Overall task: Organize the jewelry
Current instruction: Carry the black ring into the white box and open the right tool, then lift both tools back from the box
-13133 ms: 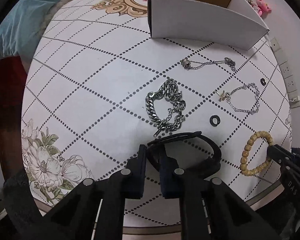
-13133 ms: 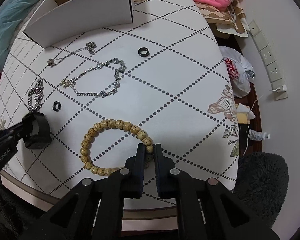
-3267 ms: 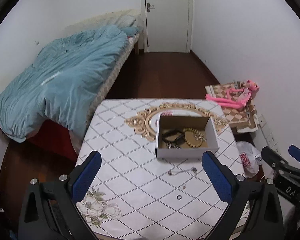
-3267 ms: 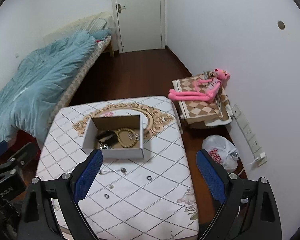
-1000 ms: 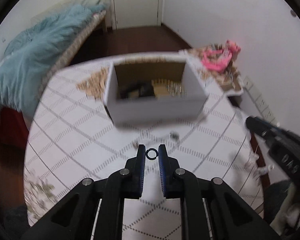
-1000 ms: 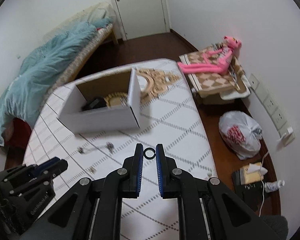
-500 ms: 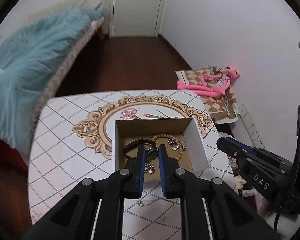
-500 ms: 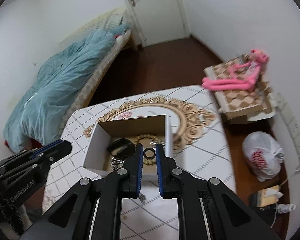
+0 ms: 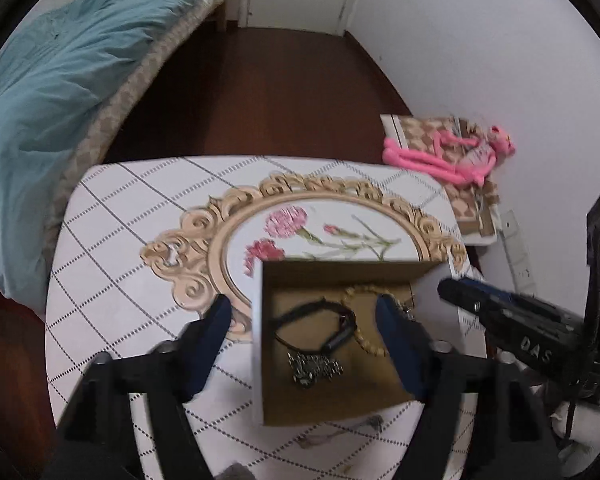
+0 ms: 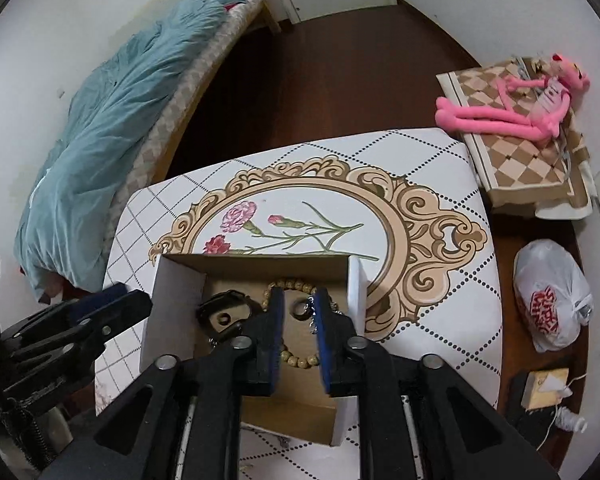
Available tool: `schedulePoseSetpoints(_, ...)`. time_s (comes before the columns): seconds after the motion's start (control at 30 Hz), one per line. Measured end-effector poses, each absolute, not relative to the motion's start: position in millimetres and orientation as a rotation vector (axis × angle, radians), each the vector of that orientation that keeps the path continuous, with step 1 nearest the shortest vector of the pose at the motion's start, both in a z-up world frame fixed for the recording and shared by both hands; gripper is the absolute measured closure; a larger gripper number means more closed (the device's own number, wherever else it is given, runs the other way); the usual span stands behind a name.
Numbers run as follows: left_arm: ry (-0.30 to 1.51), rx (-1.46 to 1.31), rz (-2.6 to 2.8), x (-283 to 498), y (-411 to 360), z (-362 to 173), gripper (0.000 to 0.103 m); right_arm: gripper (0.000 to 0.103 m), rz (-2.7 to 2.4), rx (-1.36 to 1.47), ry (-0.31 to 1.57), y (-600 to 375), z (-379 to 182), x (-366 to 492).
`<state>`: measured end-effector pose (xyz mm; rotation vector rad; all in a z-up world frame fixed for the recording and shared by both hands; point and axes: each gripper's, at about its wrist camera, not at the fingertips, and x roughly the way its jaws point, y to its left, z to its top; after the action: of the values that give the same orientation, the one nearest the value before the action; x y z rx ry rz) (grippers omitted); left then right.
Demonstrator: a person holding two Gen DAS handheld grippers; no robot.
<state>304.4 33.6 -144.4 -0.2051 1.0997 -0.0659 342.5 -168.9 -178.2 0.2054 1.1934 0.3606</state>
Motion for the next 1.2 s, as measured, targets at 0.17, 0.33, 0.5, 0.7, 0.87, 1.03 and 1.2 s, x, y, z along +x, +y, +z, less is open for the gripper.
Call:
schedulePoseSetpoints(0.17,1.095,-0.186,-0.004,304.5,44.4,-143.7,0.017,0.063,0.354,0.218,1.191,-172.9,-175.3,340.6)
schedulePoseSetpoints(0.33,1.065,-0.126,0.055,294.5,45.5,-140.6,0.002,0.039,0.299,0.127,1.171,-168.4,-167.5,330.0)
schedulePoseSetpoints(0.5,1.021,-0.044,0.120,281.1,41.3,-137.6,0.000,0.007,0.176,-0.016,1.163,-162.6,-167.7,312.3)
schedulePoseSetpoints(0.7,1.016,-0.030,0.125,260.2,38.1,-135.7,0.000,0.006,0.101,-0.097,1.122,-161.4,-160.8,287.9)
schedulePoseSetpoints(0.87,0.994,-0.034,0.130,239.0,34.5,-126.7,0.000,0.006,0.094,-0.104,1.073,-159.5,-140.2,269.1)
schedulePoseSetpoints(1.03,0.980,-0.040,0.133,219.5,33.6,-118.5,0.000,0.006,0.103,-0.083,1.043,-161.1,-123.8,246.3)
schedulePoseSetpoints(1.2,0.999,-0.035,0.160,199.4,35.6,-132.5,0.000,0.006,0.129,-0.046,1.060,-163.0,-138.0,222.4)
